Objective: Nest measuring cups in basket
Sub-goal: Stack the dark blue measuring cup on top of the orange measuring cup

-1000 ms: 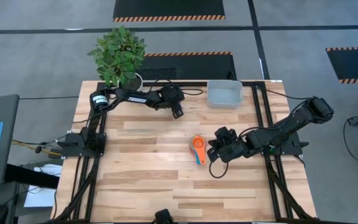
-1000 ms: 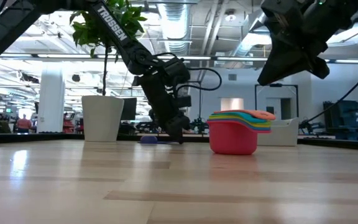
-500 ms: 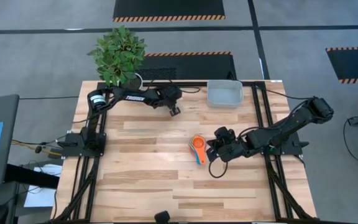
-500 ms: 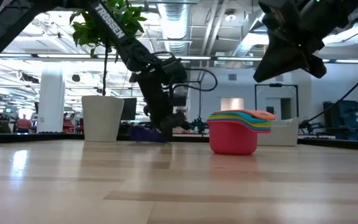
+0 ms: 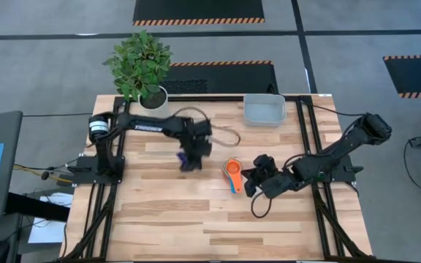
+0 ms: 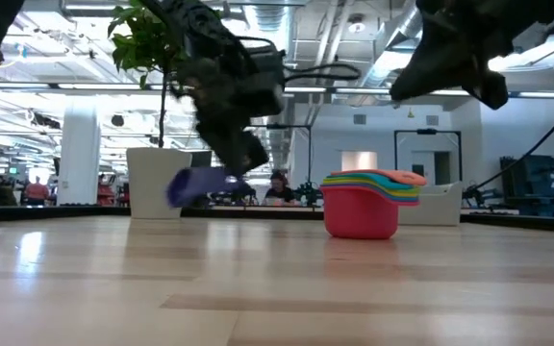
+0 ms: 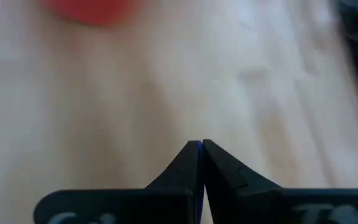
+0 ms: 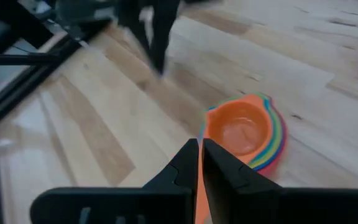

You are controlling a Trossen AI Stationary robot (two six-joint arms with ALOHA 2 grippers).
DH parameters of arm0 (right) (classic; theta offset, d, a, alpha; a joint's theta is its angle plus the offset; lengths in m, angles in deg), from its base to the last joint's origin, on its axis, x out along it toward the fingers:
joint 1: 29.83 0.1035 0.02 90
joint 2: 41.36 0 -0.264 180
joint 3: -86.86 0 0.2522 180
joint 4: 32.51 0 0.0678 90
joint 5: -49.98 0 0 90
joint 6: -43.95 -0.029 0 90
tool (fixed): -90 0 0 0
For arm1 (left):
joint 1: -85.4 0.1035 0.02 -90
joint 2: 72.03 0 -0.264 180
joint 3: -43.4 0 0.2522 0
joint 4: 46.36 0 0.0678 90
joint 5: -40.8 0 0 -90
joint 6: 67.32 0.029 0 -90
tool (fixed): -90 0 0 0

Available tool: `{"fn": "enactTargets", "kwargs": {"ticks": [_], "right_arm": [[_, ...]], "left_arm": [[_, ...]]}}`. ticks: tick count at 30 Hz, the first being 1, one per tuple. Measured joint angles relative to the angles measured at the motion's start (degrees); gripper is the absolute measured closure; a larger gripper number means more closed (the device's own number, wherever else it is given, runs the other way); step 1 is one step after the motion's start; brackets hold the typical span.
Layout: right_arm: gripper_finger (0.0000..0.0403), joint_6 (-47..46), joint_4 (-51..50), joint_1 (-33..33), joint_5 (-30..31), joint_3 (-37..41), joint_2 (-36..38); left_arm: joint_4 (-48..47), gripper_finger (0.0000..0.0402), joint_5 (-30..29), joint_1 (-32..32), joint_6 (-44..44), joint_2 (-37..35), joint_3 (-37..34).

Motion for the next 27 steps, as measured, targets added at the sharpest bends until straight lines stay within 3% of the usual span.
{"fn": "enactTargets", "kwargs": {"ticks": [3,9,14,21,27], "right_arm": [[0.0356,0.29,2.62,1.52,1.24,-0.02,-1.5],[0.0356,0.33,8.44,2.37,0.87,-0.02,-5.32],[0.0356,0.24,13.17,2.15,-1.11,-0.02,-8.71],[0.0356,0.22,18.35,2.39,-2.05,0.0,-11.74],[0.0356,0.21,20.0,3.26,-2.13,0.0,-12.28]], "left_arm": [[2.36,0.04,1.29,-4.64,1.35,0.84,-4.2],[10.3,0.0385,-12.37,-12.06,-3.91,0.6,-8.48],[11.84,0.0345,-16.46,-15.42,-6.36,0.56,-8.45],[8.8,0.027,-31.36,-17.16,-13.01,-3.88,-8.43],[3.8,0.0252,-40.13,-17.57,-11.0,-10.49,-10.6]]}}
